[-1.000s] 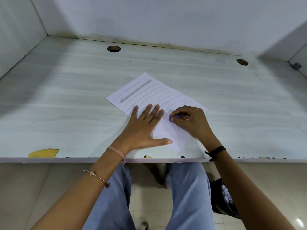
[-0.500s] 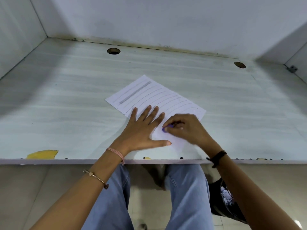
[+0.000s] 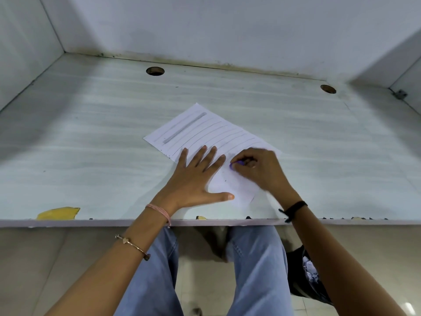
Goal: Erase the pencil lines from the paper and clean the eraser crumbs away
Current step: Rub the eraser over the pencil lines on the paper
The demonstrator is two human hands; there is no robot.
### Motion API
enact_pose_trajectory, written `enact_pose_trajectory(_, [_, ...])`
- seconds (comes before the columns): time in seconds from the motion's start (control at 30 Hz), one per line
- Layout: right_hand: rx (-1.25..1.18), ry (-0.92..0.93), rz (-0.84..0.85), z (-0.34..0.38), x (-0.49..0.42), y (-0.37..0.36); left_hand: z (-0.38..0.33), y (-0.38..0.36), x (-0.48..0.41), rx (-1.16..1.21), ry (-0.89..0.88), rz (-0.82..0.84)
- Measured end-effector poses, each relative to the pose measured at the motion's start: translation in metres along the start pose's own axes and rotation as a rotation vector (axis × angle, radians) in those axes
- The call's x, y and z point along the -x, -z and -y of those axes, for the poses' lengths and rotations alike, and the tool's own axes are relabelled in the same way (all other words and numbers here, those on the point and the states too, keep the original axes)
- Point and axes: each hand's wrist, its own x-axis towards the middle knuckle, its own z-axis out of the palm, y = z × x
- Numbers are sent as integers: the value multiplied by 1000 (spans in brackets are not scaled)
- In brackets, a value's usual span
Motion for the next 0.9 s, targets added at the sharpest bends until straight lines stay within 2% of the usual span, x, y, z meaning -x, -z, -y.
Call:
enact_pose_trajectory(0.07, [9, 46, 167, 11, 16, -13, 0, 0, 0, -1, -3, -1])
enact_pose_trajectory(0.1, [8, 57, 200, 11, 19, -13, 0, 0, 0, -4, -4, 0])
enact_pose_trajectory(0.13, [0, 49, 167, 7, 14, -9, 1, 0, 0, -5, -4, 2])
enact_pose_trajectory(0.23, [-20, -26, -69, -9, -4, 5, 2, 0, 0, -12, -3, 5])
enact_pose_trajectory(0.27, [-19, -29, -89, -9, -5, 3, 1, -1, 0, -15, -3, -1])
enact_pose_trajectory(0.4, [-15, 64, 153, 12, 21, -22, 0, 1, 0, -9, -4, 6])
enact_pose_trajectory(0.43, [-25, 66, 162, 10, 20, -19, 0, 1, 0, -10, -4, 6])
enact_pose_trajectory(0.57, [-77, -52, -96, -15, -5, 6, 1, 1, 0, -10, -4, 18])
enact_pose_trajectory(0.7, [-34, -71, -129, -23, -5, 3, -1, 2, 0, -17, 7, 22])
enact_pose_trajectory(0.9, [-209, -142, -275, -28, 6, 2, -14, -1, 3, 29, 73, -81])
